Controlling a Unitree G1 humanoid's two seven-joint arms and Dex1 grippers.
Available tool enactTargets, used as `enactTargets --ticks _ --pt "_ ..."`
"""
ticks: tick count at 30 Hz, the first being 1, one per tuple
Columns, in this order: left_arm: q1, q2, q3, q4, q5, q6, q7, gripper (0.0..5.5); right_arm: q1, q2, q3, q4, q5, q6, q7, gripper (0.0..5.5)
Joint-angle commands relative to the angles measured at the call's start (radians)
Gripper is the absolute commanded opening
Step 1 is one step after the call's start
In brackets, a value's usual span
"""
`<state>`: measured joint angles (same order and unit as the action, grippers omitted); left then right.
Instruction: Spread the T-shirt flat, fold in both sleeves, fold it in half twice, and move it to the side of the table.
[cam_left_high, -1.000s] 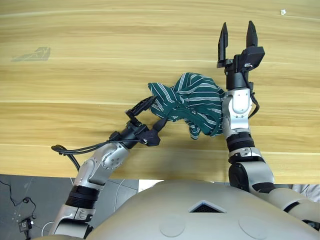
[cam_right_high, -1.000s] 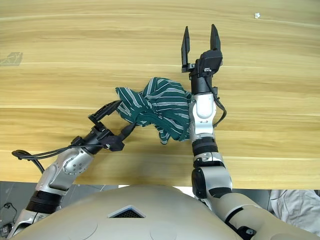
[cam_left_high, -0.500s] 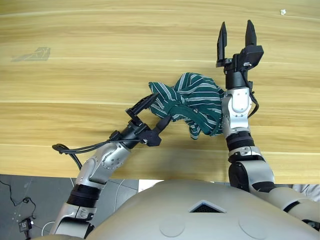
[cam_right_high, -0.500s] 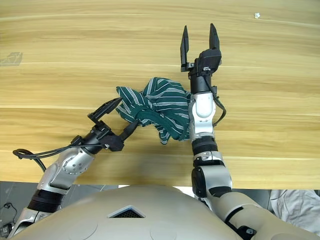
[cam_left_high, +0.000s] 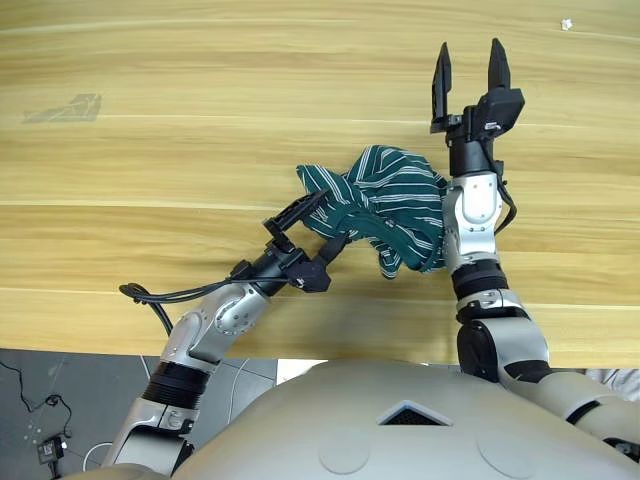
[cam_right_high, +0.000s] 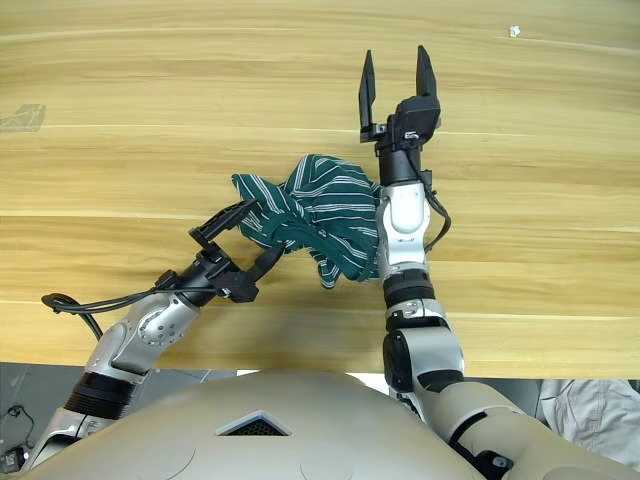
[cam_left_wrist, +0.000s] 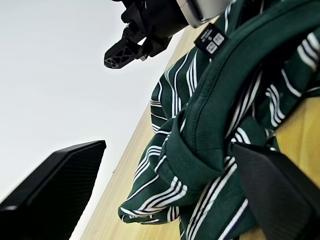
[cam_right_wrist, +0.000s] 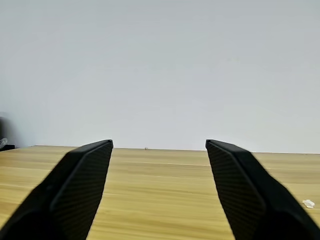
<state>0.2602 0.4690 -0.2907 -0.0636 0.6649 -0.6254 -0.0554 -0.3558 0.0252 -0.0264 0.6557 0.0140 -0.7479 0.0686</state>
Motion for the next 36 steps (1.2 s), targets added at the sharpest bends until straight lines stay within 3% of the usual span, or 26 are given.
enactTargets --ticks 1,17,31,36 --pt "-0.018 0.008 -0.017 0.031 0.024 0.022 -0.011 4.66 -0.017 -0.005 0.004 0.02 -0.011 -0.005 0.001 3.46" --pt "-0.037 0.017 -0.025 0.041 0.023 0.033 -0.004 2.16 -0.025 -0.005 0.005 0.037 -0.012 -0.014 0.001 3.5" --pt "0.012 0.093 0.0 -0.035 0.014 0.038 -0.042 0.04 -0.025 -0.006 0.005 0.042 -0.015 -0.017 -0.001 3.5" --pt "-0.001 0.094 0.001 -0.028 0.014 0.038 -0.046 0.04 -0.029 -0.001 0.009 0.048 -0.017 -0.02 0.0 3.5"
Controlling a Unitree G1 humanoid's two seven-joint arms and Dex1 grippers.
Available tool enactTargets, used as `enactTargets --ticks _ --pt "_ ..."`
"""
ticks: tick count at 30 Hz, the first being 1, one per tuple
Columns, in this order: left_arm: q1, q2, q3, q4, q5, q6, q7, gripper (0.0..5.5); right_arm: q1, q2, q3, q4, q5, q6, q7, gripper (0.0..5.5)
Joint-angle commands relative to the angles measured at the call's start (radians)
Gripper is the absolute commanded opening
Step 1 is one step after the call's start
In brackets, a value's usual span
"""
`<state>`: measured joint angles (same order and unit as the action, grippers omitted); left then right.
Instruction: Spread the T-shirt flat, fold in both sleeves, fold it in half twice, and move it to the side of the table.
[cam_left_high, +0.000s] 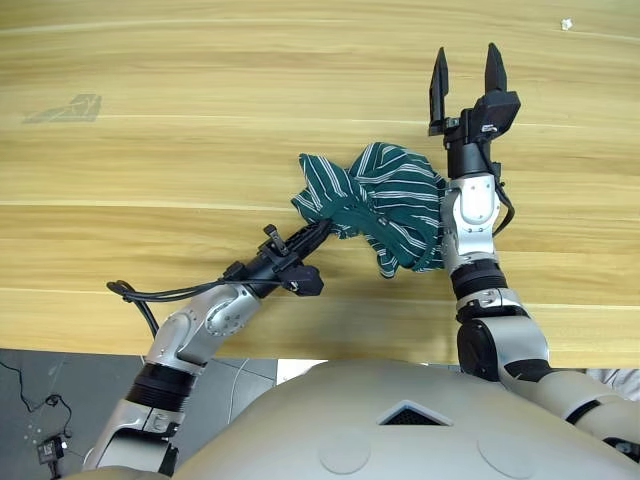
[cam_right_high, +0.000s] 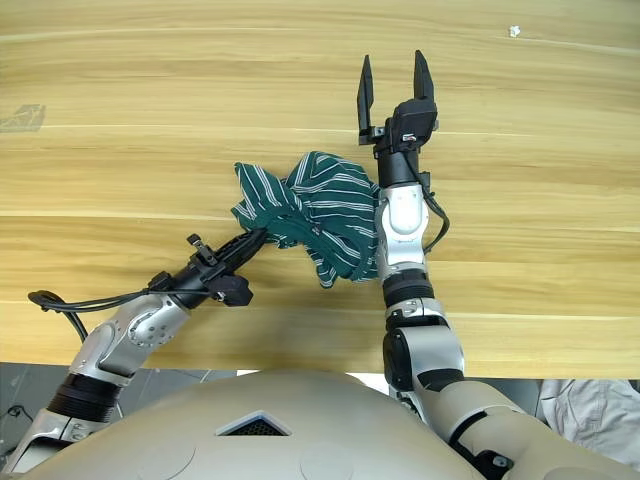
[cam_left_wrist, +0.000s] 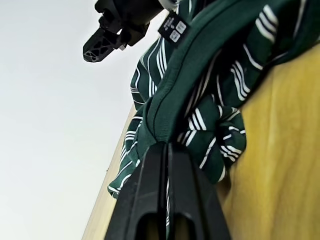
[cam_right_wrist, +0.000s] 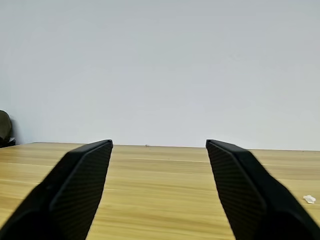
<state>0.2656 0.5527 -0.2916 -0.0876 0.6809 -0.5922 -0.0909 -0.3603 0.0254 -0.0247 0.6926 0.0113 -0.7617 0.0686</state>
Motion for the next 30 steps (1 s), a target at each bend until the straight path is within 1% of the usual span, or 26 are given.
enactTargets --ticks 1,11,17,22,24,28,30 --pt "-0.01 0.007 0.0 -0.006 0.0 0.005 -0.01 0.04 -0.025 0.0 0.007 0.012 -0.015 -0.007 0.0 3.5" --pt "-0.024 -0.005 0.008 -0.015 -0.014 -0.003 0.004 0.04 -0.026 0.002 0.008 0.014 -0.017 -0.008 -0.001 3.5" --pt "-0.016 -0.013 0.054 -0.068 -0.037 -0.019 0.051 0.04 -0.029 0.004 0.008 0.019 -0.019 -0.008 -0.002 3.5" --pt "-0.019 -0.02 0.06 -0.066 -0.035 -0.016 0.05 0.04 -0.032 0.003 0.007 0.027 -0.018 -0.011 -0.002 3.5" --pt "-0.02 -0.022 0.056 -0.056 -0.03 -0.016 0.049 0.35 -0.033 0.003 0.007 0.029 -0.018 -0.013 -0.002 3.5" --pt "-0.031 -0.023 0.041 -0.018 -0.011 -0.01 0.046 0.4 -0.034 0.003 0.007 0.03 -0.019 -0.015 -0.003 3.5" --pt "-0.033 -0.026 0.028 -0.005 -0.011 -0.011 0.037 0.71 -0.034 0.003 0.007 0.031 -0.02 -0.015 -0.003 3.5"
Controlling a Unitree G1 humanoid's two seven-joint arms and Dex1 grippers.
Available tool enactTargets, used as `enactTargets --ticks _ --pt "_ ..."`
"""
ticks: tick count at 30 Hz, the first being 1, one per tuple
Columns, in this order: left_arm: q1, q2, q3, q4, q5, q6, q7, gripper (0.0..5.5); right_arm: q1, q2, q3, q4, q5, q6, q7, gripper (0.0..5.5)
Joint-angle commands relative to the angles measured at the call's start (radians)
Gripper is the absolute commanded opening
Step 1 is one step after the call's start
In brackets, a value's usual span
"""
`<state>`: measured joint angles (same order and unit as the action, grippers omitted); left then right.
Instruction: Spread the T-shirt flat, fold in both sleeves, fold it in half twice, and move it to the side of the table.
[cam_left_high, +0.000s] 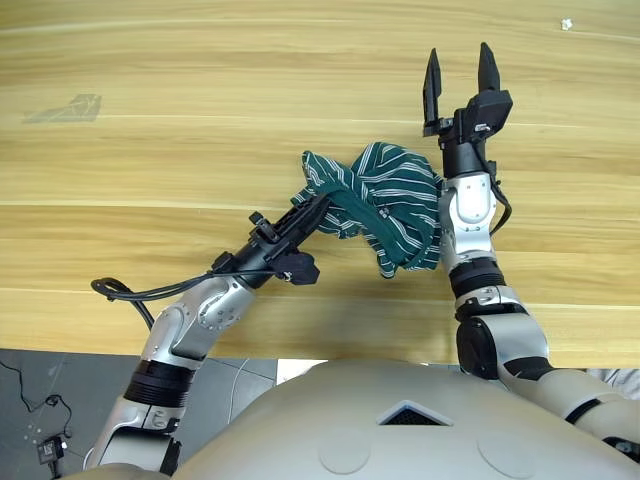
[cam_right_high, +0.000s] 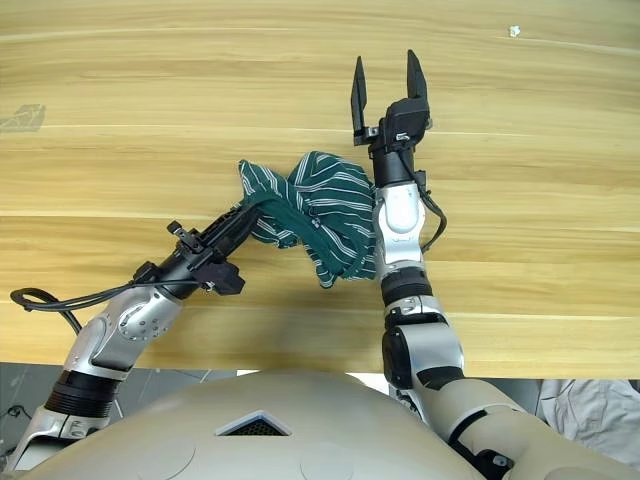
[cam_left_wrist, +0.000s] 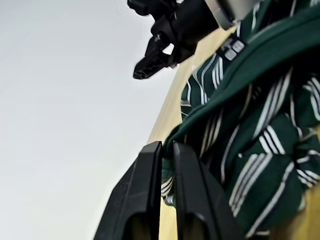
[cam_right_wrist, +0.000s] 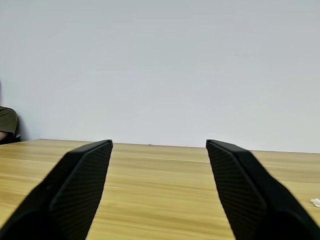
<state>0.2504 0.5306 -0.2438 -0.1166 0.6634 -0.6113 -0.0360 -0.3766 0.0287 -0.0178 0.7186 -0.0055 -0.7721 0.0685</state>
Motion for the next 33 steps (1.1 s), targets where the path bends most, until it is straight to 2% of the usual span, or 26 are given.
enactTargets --ticks 1,7,26,33 --pt "-0.018 -0.004 -0.024 0.027 0.007 0.007 -0.019 0.92 -0.018 -0.001 0.0 0.005 -0.003 -0.005 -0.003 3.5" --pt "-0.019 -0.005 -0.017 0.029 0.027 0.006 0.007 1.84 -0.016 -0.001 0.002 0.004 -0.001 -0.005 0.002 3.5" --pt "-0.096 -0.013 -0.057 0.123 0.031 -0.007 0.013 1.84 -0.019 0.0 0.013 0.014 -0.006 -0.013 0.003 3.5" --pt "-0.099 -0.008 -0.07 0.126 0.025 -0.009 0.007 0.79 -0.02 0.002 0.015 0.015 -0.007 -0.014 0.001 3.5"
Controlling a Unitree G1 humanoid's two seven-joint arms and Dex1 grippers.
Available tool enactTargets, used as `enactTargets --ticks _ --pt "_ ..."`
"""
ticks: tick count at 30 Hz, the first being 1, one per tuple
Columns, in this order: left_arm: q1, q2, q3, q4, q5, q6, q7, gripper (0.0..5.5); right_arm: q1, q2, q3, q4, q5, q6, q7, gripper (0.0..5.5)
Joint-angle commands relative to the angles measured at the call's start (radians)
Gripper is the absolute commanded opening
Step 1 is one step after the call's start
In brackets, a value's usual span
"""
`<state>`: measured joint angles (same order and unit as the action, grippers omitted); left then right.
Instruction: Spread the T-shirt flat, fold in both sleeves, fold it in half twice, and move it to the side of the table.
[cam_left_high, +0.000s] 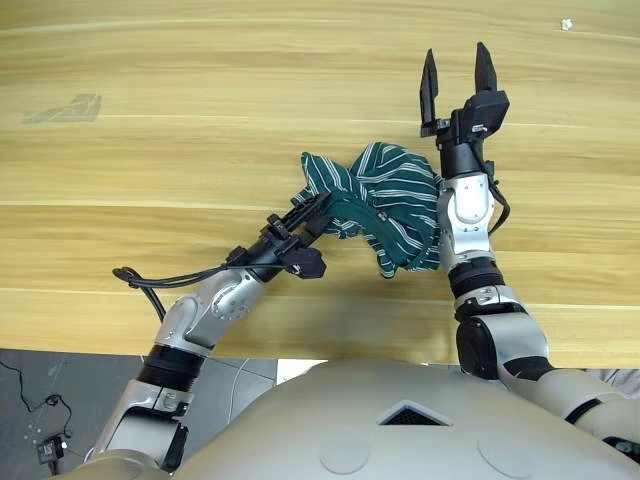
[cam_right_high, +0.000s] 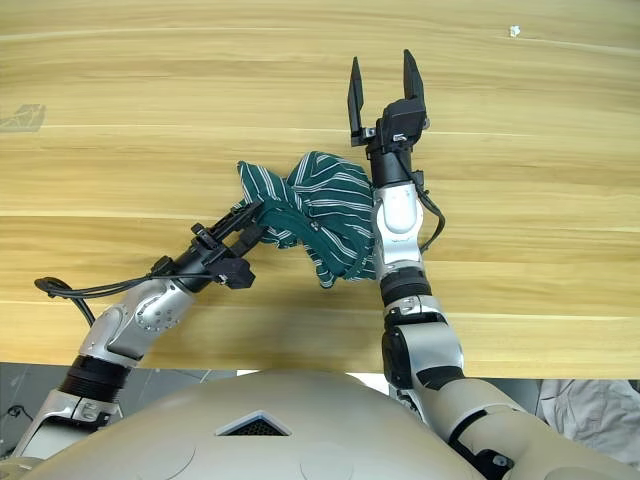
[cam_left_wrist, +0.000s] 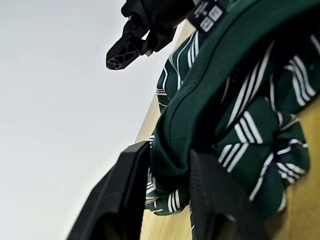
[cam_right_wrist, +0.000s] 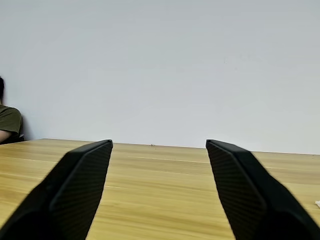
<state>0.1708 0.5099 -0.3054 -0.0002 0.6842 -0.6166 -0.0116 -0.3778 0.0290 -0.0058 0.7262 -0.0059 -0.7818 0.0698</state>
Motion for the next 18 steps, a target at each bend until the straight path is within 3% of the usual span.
enactTargets --ticks 1,6,13,18 --pt "-0.02 0.014 -0.009 0.01 0.003 -0.005 -0.019 0.59 -0.02 0.002 0.003 0.009 -0.007 -0.004 0.0 3.5" --pt "-0.024 0.016 -0.009 0.009 0.001 -0.006 -0.02 0.01 -0.023 0.002 0.002 0.014 -0.008 -0.006 -0.002 3.5" --pt "-0.025 0.014 -0.01 0.002 0.009 0.0 -0.019 0.01 -0.021 -0.004 -0.002 0.012 -0.006 -0.01 -0.002 3.5" --pt "-0.013 0.032 0.018 -0.111 -0.029 0.03 -0.077 0.01 0.149 -0.067 0.013 -0.252 -0.028 -0.032 0.032 3.5"
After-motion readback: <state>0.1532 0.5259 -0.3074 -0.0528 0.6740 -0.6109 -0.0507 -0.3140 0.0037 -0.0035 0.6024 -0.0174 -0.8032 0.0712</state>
